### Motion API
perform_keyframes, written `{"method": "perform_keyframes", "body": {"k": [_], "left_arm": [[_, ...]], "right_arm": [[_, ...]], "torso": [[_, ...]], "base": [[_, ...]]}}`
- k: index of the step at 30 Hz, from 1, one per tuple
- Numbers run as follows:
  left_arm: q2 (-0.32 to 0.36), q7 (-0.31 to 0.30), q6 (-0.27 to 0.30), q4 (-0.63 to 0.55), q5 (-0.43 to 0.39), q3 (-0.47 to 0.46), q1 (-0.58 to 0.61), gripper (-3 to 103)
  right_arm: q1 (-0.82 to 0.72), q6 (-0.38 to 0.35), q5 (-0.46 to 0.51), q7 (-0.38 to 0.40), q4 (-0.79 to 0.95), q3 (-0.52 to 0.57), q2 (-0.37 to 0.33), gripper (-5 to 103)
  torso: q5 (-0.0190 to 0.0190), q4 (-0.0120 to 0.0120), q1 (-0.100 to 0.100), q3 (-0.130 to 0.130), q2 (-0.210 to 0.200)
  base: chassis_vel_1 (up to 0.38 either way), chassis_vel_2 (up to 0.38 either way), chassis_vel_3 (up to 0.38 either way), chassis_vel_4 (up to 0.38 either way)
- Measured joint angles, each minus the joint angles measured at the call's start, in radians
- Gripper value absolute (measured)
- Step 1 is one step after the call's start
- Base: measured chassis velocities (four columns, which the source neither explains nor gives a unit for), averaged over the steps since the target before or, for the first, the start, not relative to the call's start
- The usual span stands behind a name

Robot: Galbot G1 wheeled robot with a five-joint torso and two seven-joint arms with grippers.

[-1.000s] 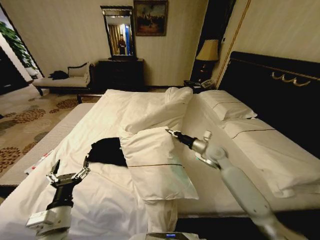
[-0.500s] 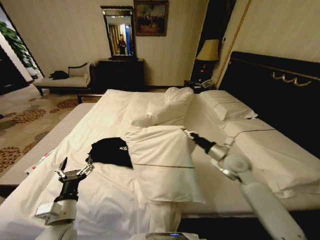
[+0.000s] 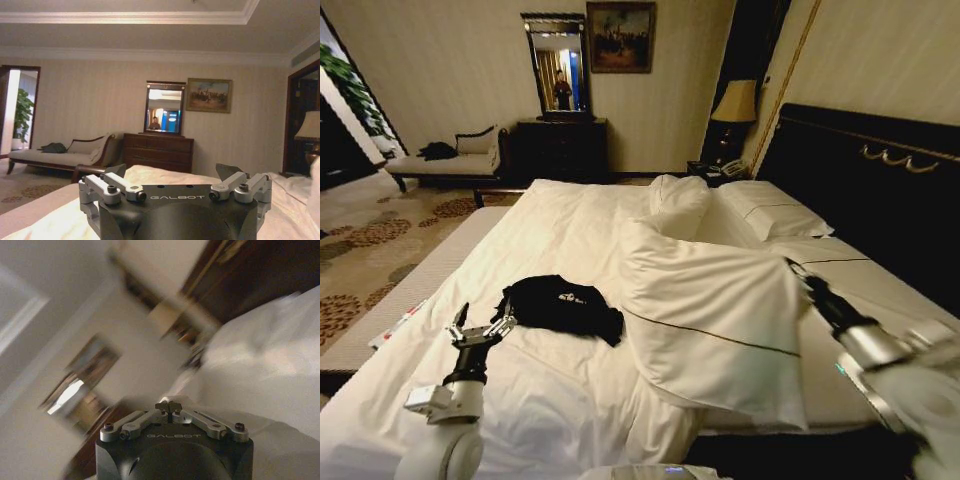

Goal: Fold the clothes on the bed.

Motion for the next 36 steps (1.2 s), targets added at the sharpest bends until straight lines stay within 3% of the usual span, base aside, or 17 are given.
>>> {"method": "perform_keyframes", "body": {"k": [6,8,12,14,15,21,31,36], "left_arm": [[0.017,-0.001,-0.010,0.025,-0.032,0.007,-0.026,100],[0.019,-0.001,-0.011,0.027,-0.035,0.007,-0.028,100],[0.032,-0.005,-0.021,0.056,-0.056,0.013,-0.049,100],[0.033,-0.005,-0.022,0.060,-0.058,0.014,-0.052,100],[0.036,-0.009,-0.022,0.073,-0.065,0.016,-0.062,100],[0.041,-0.014,-0.022,0.106,-0.074,0.023,-0.088,100],[0.042,-0.015,-0.020,0.137,-0.073,0.029,-0.109,100],[0.035,-0.015,-0.018,0.137,-0.072,0.018,-0.104,100]], "right_arm": [[-0.127,0.093,-0.077,0.141,0.108,0.063,0.141,0],[-0.137,0.104,-0.086,0.158,0.112,0.068,0.153,0],[-0.160,0.245,-0.192,0.317,0.115,0.089,0.218,0],[-0.157,0.266,-0.211,0.345,0.112,0.093,0.226,0],[-0.153,0.319,-0.256,0.432,0.097,0.104,0.247,0],[-0.158,0.383,-0.374,0.568,0.015,0.115,0.301,0],[-0.152,0.429,-0.536,0.635,-0.174,0.062,0.360,0],[-0.148,0.438,-0.517,0.633,-0.255,0.028,0.364,0]], "torso": [[-0.0005,0.0006,0.000,0.000,0.000],[-0.0003,0.0005,0.000,0.000,0.000],[0.0000,0.0004,0.000,0.000,0.000],[-0.0001,0.0006,0.000,0.000,0.000],[0.0001,0.0003,0.000,0.000,0.000],[0.0001,0.0001,0.000,0.000,0.000],[-0.0001,0.0003,0.000,0.000,0.000],[0.0001,0.0001,0.000,0.000,0.000]], "base": [[0.000,0.000,0.000,0.000],[0.000,0.000,0.000,0.000],[0.000,0.000,0.000,0.000],[0.000,0.000,0.000,0.000],[0.000,0.000,0.000,0.000],[0.000,0.000,0.000,0.000],[0.000,0.000,0.000,0.000],[0.000,0.000,0.000,0.000]]}}
